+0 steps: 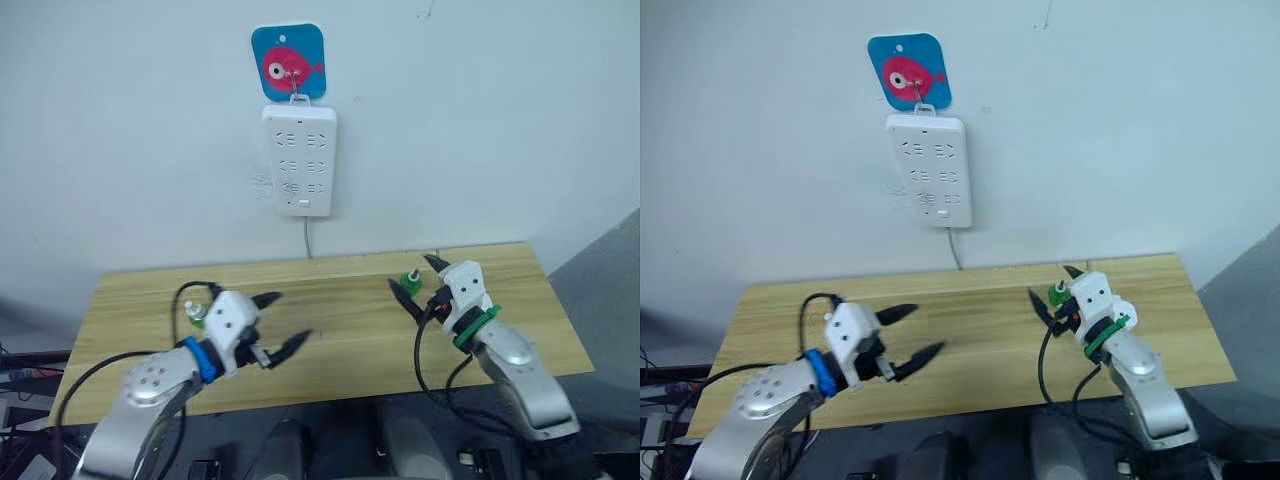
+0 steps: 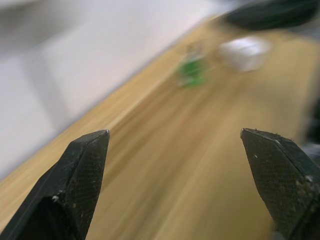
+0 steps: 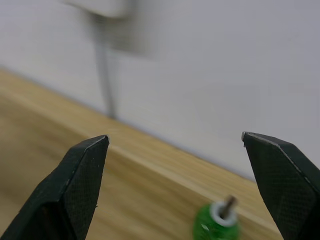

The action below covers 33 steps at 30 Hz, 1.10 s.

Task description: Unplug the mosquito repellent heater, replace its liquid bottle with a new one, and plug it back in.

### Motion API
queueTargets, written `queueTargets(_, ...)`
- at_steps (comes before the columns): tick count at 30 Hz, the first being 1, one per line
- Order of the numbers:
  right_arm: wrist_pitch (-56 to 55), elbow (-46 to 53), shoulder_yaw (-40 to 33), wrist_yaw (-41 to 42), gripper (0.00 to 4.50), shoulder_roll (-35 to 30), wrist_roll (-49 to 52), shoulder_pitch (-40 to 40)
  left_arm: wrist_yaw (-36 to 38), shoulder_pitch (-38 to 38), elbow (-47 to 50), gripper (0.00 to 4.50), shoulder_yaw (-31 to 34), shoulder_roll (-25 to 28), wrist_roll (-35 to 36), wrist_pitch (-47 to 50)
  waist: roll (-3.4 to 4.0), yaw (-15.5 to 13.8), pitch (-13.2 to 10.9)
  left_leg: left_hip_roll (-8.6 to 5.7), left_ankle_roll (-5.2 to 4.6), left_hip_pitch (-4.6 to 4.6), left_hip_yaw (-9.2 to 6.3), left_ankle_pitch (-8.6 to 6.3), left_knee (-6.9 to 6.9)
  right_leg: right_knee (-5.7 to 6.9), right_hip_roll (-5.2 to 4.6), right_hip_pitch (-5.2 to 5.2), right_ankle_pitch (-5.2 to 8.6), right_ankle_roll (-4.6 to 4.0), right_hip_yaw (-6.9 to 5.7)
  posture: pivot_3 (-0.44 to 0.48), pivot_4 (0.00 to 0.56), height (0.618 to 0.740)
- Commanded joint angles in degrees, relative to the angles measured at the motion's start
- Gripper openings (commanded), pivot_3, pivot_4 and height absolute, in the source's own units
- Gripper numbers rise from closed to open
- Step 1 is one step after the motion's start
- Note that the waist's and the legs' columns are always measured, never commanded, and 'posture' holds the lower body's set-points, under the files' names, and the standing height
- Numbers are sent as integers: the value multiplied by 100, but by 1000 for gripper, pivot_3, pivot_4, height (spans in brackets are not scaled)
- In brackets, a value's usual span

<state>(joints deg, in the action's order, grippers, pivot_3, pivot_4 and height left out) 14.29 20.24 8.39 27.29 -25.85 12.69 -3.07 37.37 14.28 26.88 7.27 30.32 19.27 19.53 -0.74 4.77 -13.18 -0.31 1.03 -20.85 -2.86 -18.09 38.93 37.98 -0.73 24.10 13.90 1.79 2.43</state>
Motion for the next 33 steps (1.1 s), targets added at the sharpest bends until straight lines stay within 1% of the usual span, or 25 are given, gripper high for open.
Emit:
queueTargets(1, 764, 785, 238, 689, 4483, -395, 396, -120, -329, 477, -401, 4471, 620, -231, 94, -165, -22, -10, -25, 0, 0, 0, -3, 0, 0, 0, 0, -1, 1, 0, -4, -42, 258, 730)
queueTargets(3, 1102, 1109, 478, 1125, 4483, -707, 567, -185, -767, 614, -940, 4471, 966, -425, -32, -81, -30, -37, -53, 0, 0, 0, -7, 1, 2, -1, 0, -2, 17, 23, -10, -32, 255, 730)
queueTargets(5, 1385, 1297, 608, 1349, 4483, -885, 679, -275, -1066, 594, -1365, 4471, 1204, -532, -136, -141, -42, -95, -67, -2, 0, -1, -8, 1, 4, -1, -2, -2, 17, 24, -11, -25, 258, 730)
queueTargets(7, 1603, 1394, 720, 1464, 4483, -999, 673, -377, -1339, 375, -1735, 4471, 1346, -552, -317, -363, -54, -156, -84, -1, 0, -4, -15, 1, 4, -2, -2, -1, 18, 24, -19, -21, 264, 730)
queueTargets(10, 1814, 1505, 841, 1558, 4483, -1096, 629, -466, -1528, 83, -2081, 4471, 1383, -576, -365, -357, -69, -268, -101, -3, 2, -5, -17, 2, 5, -4, -8, -2, 17, 23, -23, -15, 268, 730)
queueTargets(12, 2022, 1574, 954, 1545, 4483, -1150, 547, -562, -1448, -170, -2432, 4471, 1222, -530, -425, -338, -71, -310, -107, -8, 3, -8, -16, 1, 4, -9, -17, -2, 1, -2, -26, -13, 279, 730)
queueTargets(18, 2410, 1843, 967, 1512, 4483, -1231, 504, -764, -1101, -1256, -3878, 4471, 733, -469, -628, -488, -94, -306, -158, -18, 4, -20, -22, 0, 1, -16, -32, 4, -1, -3, -41, -46, 296, 730)
queueTargets(21, 2704, 2041, 930, 1388, 4483, -1207, 543, -802, -1027, -1755, -4567, 4471, 599, -440, -748, -723, -94, -295, -180, -14, 6, -22, -29, -1, -2, -17, -33, 6, -2, -3, -51, -59, 303, 730)
queueTargets(24, 2995, 2196, 914, 1230, 4483, -1159, 558, -775, -1037, -2093, -5053, 4471, 567, -438, -841, -979, -87, -290, -191, -11, 7, -22, -37, -1, -5, -16, -33, 7, -2, -4, -58, -74, 310, 730)
queueTargets(28, 3353, 2345, 836, 1051, 4483, -1031, 692, -767, -1012, -2368, -5495, 4471, 525, -453, -918, -1242, -76, -279, -219, -11, 8, -22, -35, -2, -7, -18, -37, 7, -2, -4, -57, -85, 315, 730)
queueTargets(33, 3560, 2449, 779, 917, 4483, -975, 787, -786, -926, -2422, -5682, 4471, 503, -453, -944, -1494, -61, -258, -238, -12, 9, -22, -35, -2, -7, -18, -39, 7, -1, -3, -57, -97, 313, 730)
